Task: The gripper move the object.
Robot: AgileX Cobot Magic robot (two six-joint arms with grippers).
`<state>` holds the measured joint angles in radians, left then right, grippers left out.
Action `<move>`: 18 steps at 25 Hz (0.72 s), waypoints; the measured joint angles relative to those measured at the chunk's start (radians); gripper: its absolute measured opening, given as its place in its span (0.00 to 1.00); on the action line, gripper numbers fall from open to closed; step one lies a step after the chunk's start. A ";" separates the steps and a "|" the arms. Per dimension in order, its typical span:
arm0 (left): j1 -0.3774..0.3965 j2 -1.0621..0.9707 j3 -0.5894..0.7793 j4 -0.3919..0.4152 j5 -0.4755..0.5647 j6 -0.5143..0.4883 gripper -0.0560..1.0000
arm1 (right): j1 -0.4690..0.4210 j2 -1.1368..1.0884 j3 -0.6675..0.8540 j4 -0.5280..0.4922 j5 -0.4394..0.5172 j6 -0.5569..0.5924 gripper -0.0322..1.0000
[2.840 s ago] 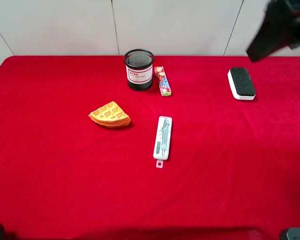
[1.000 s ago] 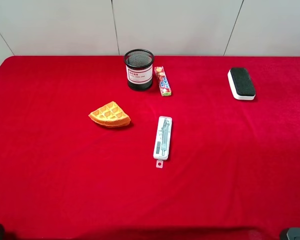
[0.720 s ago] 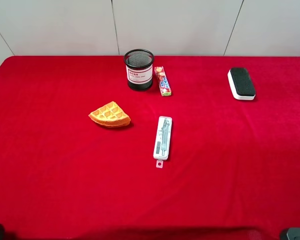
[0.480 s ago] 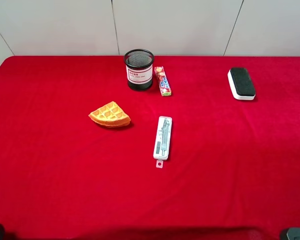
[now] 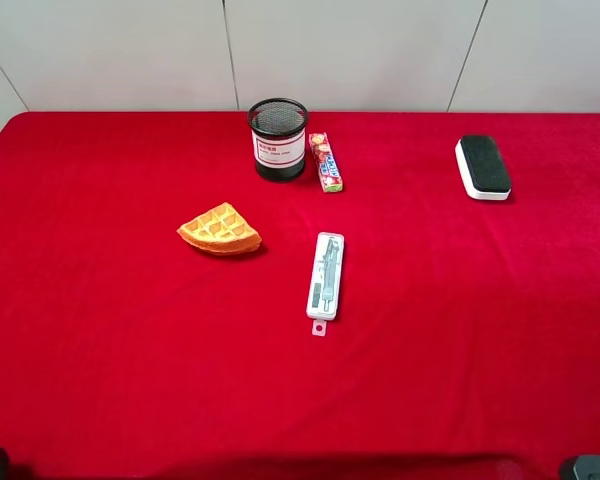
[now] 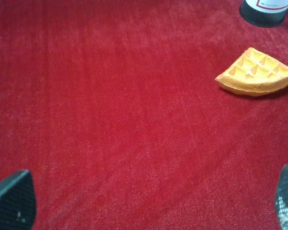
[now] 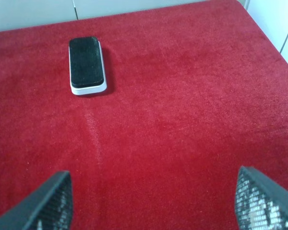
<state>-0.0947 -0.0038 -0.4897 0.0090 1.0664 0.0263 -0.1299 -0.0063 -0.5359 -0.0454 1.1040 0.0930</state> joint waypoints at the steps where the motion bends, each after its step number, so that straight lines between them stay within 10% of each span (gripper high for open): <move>1: 0.000 0.000 0.000 0.000 0.000 0.000 0.99 | 0.000 0.000 0.000 -0.004 -0.001 0.000 0.54; 18: 0.000 0.000 0.000 0.000 0.000 0.000 0.99 | 0.000 0.004 0.036 -0.026 -0.075 0.000 0.54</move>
<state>-0.0947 -0.0038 -0.4897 0.0090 1.0664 0.0263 -0.1299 -0.0018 -0.4998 -0.0711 1.0288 0.0927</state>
